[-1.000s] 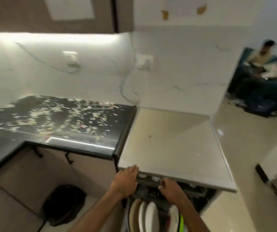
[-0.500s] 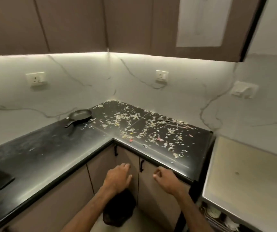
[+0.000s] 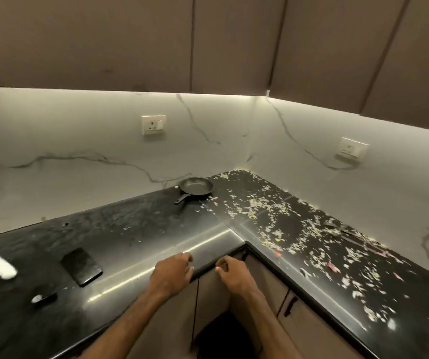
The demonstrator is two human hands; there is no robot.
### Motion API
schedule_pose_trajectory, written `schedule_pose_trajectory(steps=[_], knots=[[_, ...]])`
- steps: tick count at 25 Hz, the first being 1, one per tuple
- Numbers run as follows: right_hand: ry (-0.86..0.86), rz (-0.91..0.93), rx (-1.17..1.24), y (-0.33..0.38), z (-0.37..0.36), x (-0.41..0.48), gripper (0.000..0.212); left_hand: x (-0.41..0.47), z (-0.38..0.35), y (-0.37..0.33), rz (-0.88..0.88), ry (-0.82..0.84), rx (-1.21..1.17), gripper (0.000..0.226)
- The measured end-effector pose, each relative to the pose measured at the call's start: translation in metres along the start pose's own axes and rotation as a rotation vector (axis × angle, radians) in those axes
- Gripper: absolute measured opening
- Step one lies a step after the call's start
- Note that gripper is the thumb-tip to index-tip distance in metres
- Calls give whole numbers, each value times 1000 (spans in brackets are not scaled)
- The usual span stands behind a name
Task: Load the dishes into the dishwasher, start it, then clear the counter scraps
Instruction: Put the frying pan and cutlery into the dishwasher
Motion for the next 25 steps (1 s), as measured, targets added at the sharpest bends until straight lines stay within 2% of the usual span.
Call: schedule_pose_trajectory(steps=[4, 6, 9, 13, 16, 20, 25], knots=[[88, -23, 129, 8, -42, 77, 7, 27, -26, 54, 122, -7, 27, 33], [110, -54, 187, 10, -64, 125, 10, 57, -41, 80, 154, 21, 67, 36], [219, -7, 131, 18, -88, 190, 11, 116, -51, 110, 220, 48, 109, 37], [310, -22, 129, 32, -83, 275, 10, 196, -50, 128, 322, 75, 151, 33], [327, -59, 242, 42, -75, 342, 22, 240, -60, 149, 394, 58, 136, 31], [416, -161, 263, 32, -92, 376, 29, 258, -97, 163, 459, 174, 170, 36], [450, -310, 429, 29, -125, 406, 35, 283, -133, 191, 451, 335, 191, 42]])
Point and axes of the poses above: each hand's wrist, its own x-axis towards the middle knuckle, its own z-axis out of the back of the hand, y = z × x, the point moved 4 cm from there along x, towards the middle knuckle, and after that the axes turned 8 degrees about -y, right-handed, at the moved point
